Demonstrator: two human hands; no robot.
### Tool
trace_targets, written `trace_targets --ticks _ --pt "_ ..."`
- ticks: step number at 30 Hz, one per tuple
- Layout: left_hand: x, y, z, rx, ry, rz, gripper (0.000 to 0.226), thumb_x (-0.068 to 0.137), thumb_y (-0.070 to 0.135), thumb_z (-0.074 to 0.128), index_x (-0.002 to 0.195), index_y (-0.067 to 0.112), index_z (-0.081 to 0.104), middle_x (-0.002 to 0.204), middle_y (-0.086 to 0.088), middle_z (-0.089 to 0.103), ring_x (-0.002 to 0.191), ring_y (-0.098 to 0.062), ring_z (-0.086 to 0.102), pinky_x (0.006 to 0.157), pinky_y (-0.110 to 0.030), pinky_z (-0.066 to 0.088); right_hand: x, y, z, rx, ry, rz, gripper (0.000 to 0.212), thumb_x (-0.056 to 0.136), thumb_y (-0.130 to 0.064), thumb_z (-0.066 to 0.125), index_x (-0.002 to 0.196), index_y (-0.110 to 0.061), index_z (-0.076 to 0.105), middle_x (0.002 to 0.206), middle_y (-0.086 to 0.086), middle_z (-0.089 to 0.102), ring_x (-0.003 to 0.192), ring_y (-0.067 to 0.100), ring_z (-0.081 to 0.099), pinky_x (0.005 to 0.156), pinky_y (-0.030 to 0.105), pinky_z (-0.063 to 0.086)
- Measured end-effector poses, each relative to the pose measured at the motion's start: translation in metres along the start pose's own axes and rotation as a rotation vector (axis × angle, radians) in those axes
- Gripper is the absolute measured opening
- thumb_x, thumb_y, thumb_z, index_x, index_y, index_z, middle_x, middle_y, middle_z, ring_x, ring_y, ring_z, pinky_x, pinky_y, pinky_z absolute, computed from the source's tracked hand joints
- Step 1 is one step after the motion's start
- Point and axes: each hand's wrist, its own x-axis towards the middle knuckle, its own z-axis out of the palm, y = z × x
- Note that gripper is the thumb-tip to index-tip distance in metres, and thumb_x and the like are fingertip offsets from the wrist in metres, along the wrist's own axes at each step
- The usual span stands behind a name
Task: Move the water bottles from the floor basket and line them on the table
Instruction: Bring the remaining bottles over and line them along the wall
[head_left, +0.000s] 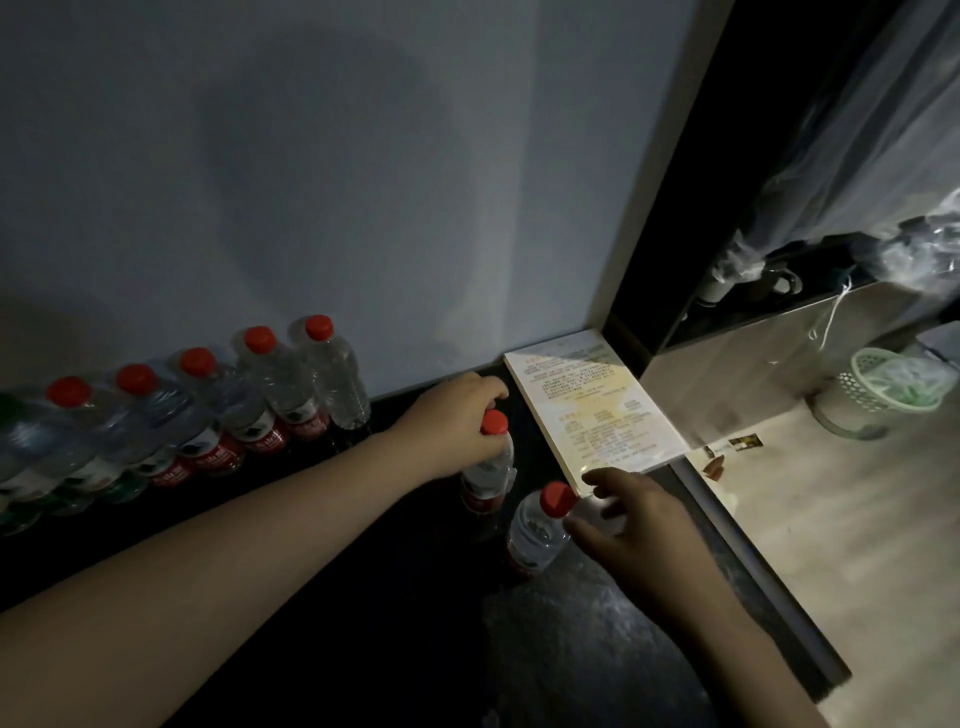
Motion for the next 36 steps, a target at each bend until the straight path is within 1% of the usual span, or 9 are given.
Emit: trace_targets --ticks 3,6,11,17,19,23,28,31,36 --pt "0.008 0.004 0.003 0.047 -0.018 -0.005 0.054 0.081 0.025 0.067 0.131 0.016 0.049 0.121 -0.005 0.054 0.104 -0.019 0.055 0.088 -0.031 0.049 0.005 -0.004 0.014 -0.003 -0.001 -0.034 0.042 0.081 -0.039 0.068 0.120 -0.029 0.056 0.107 -0.008 0.058 0.092 0.008 0.058 0.079 0.025 0.051" --pt "0.013 0.005 0.008 0.108 -0.010 -0.031 0.053 0.080 0.029 0.069 0.129 0.017 0.052 0.121 -0.004 0.053 0.107 -0.020 0.053 0.088 -0.029 0.046 0.010 -0.005 0.024 -0.021 -0.011 -0.026 0.036 0.079 -0.038 0.069 0.112 -0.028 0.057 0.099 -0.007 0.054 0.084 0.011 0.055 0.069 0.022 0.044" --pt "0.019 0.000 0.019 0.172 -0.066 -0.087 0.040 0.079 0.031 0.069 0.115 0.017 0.060 0.116 -0.006 0.051 0.104 -0.023 0.053 0.092 -0.035 0.048 0.018 -0.002 0.030 -0.034 0.009 -0.042 0.029 0.079 -0.032 0.069 0.104 -0.022 0.059 0.095 -0.004 0.054 0.079 0.015 0.055 0.067 0.025 0.046" --pt "0.020 -0.014 0.018 0.049 -0.025 -0.134 0.024 0.073 0.027 0.072 0.092 0.016 0.063 0.103 -0.003 0.053 0.090 -0.017 0.055 0.074 -0.024 0.044 0.029 0.003 0.032 -0.023 -0.030 -0.083 0.023 0.077 -0.024 0.068 0.098 -0.016 0.065 0.093 -0.001 0.056 0.081 0.015 0.054 0.067 0.024 0.045" --pt "0.016 -0.023 0.015 -0.002 0.014 -0.154 0.021 0.070 0.026 0.074 0.087 0.018 0.064 0.098 -0.001 0.056 0.090 -0.016 0.056 0.071 -0.025 0.043 0.033 0.004 0.030 -0.017 -0.034 -0.101 0.022 0.076 -0.023 0.069 0.096 -0.016 0.066 0.092 -0.002 0.058 0.081 0.013 0.054 0.067 0.024 0.046" --pt "0.014 -0.037 -0.001 -0.078 0.122 -0.190 0.019 0.067 0.028 0.077 0.075 0.023 0.060 0.086 0.001 0.060 0.084 -0.017 0.058 0.072 -0.031 0.050 0.049 0.001 0.022 -0.001 -0.023 -0.131 0.025 0.075 -0.030 0.072 0.097 -0.020 0.066 0.092 -0.006 0.059 0.082 0.009 0.055 0.067 0.022 0.049" --pt "0.025 -0.049 -0.029 -0.103 0.240 -0.238 0.023 0.061 0.026 0.078 0.071 0.011 0.064 0.079 -0.004 0.064 0.075 -0.021 0.062 0.068 -0.041 0.055 0.082 -0.017 0.007 -0.017 0.035 -0.189 0.026 0.073 -0.031 0.074 0.095 -0.020 0.066 0.089 -0.005 0.060 0.080 0.010 0.056 0.061 0.017 0.043" --pt "0.037 -0.061 -0.042 -0.112 0.287 -0.277 0.024 0.062 0.027 0.078 0.074 0.010 0.064 0.081 -0.005 0.064 0.076 -0.020 0.063 0.067 -0.038 0.054 0.108 -0.025 0.001 -0.035 0.058 -0.221 0.028 0.071 -0.033 0.075 0.095 -0.021 0.066 0.088 -0.005 0.060 0.079 0.011 0.055 0.060 0.015 0.035" --pt "0.064 -0.085 -0.057 -0.135 0.360 -0.379 0.026 0.064 0.027 0.077 0.074 0.010 0.061 0.079 -0.005 0.061 0.072 -0.019 0.059 0.061 -0.032 0.047 0.143 -0.042 0.000 -0.049 0.075 -0.291 0.023 0.071 -0.033 0.075 0.089 -0.023 0.066 0.086 -0.004 0.059 0.076 0.010 0.054 0.059 0.018 0.037"
